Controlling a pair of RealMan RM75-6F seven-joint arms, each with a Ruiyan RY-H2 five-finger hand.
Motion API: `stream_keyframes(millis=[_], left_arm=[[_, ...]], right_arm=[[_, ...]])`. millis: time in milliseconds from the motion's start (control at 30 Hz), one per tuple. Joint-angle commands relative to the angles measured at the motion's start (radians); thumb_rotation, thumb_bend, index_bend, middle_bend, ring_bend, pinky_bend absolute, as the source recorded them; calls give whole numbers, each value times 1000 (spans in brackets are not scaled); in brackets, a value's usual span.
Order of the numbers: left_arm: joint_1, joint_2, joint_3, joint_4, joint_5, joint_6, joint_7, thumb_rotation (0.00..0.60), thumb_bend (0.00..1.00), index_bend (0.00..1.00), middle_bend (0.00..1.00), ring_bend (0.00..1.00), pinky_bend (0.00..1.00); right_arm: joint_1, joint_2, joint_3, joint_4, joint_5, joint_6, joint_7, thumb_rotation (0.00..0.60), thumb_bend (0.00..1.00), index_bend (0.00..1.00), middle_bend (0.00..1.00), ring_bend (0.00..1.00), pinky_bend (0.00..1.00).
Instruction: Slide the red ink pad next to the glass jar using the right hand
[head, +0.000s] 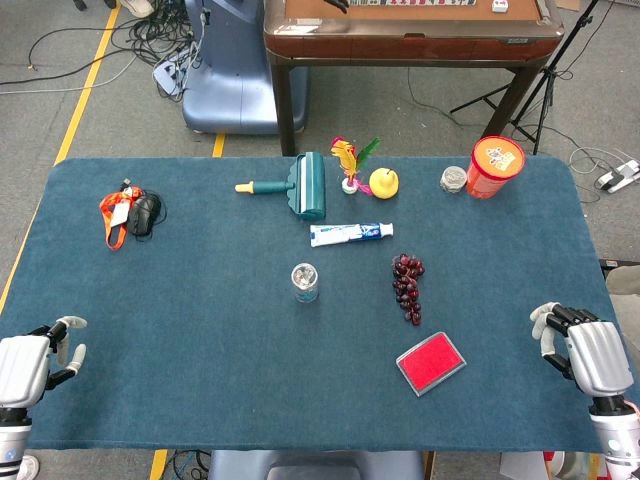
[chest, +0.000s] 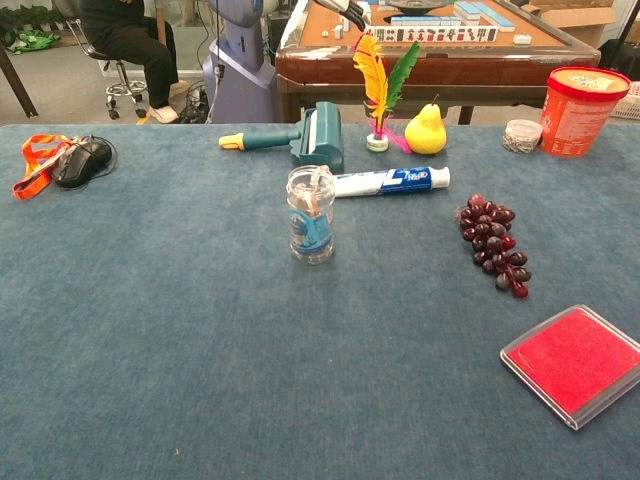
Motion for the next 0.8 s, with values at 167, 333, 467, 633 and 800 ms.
stream_keyframes(millis=[167, 333, 467, 633, 800], left_arm=[[2, 6, -2, -4, -6, 2, 2, 600, 398, 386, 747, 599, 791], [7, 15, -7, -4, -23, 2, -10, 600, 397, 386, 746, 599, 791], [9, 20, -10, -6, -28, 4, -24, 600, 396, 386, 745, 599, 791], [9, 24, -8, -8, -21, 5, -26, 600, 397, 386, 744, 599, 791], [10, 28, -6, -16, -25, 0, -18, 600, 396, 387, 743, 599, 791]], right_arm=[[10, -17, 8, 18, 3, -4, -5, 600, 294, 616, 445, 490, 544], [15, -46, 26, 45, 26, -4, -98, 600, 24, 604, 455, 489, 557], [20, -66, 31, 56, 45, -22, -149, 600, 0, 601, 497, 514, 672], [39, -47, 13, 53, 63, -99, -175, 600, 0, 421, 355, 345, 637], [54, -38, 3, 44, 87, -159, -199, 600, 0, 144, 37, 38, 313]])
